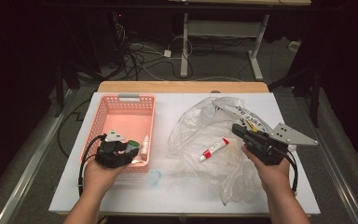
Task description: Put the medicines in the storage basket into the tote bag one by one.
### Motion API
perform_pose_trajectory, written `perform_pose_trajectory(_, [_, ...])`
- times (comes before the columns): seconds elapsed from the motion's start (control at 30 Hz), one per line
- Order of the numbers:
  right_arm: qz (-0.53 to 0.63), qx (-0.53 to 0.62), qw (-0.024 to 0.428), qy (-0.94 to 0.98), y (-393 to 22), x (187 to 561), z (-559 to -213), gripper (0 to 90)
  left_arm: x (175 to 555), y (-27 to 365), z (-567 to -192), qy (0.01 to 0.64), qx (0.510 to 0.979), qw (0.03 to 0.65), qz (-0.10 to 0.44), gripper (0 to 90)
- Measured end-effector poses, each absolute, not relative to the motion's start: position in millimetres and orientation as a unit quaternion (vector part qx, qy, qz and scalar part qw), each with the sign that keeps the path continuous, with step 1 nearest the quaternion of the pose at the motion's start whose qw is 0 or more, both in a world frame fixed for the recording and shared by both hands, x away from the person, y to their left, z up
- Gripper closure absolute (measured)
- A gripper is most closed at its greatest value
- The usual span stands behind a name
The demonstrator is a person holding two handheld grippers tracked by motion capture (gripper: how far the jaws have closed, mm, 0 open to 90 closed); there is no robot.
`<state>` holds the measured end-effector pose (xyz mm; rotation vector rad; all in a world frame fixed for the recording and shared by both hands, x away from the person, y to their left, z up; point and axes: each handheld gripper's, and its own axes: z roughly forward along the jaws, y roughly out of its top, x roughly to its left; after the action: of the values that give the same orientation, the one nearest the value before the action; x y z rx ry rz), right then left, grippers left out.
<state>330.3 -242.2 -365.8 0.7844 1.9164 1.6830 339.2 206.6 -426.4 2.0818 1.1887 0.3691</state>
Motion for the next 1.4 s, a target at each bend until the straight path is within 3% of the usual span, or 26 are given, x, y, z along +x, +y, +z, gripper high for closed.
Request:
perform_pose_trajectory(0.13, [0.612,0.285,0.235,0.699,-241.9,330.1,-365.4,90.0,340.5,210.8,-424.7,0.462,0.795,0.373,0.125,53.7])
perform_pose_trajectory(0.37, [0.614,0.284,0.238,0.697,-242.4,329.6,-364.3,90.0,337.4,209.7,-426.9,0.455,0.795,0.374,0.145,53.7])
perform_pose_trajectory(0.77, [0.616,0.282,0.238,0.696,-243.9,328.8,-364.1,90.0,326.2,212.5,-413.2,0.454,0.761,0.435,0.159,53.8])
perform_pose_trajectory(1.4, [0.617,0.283,0.236,0.696,-244.3,329.1,-364.9,90.0,310.5,188.5,-401.6,0.404,0.766,0.482,0.136,53.8])
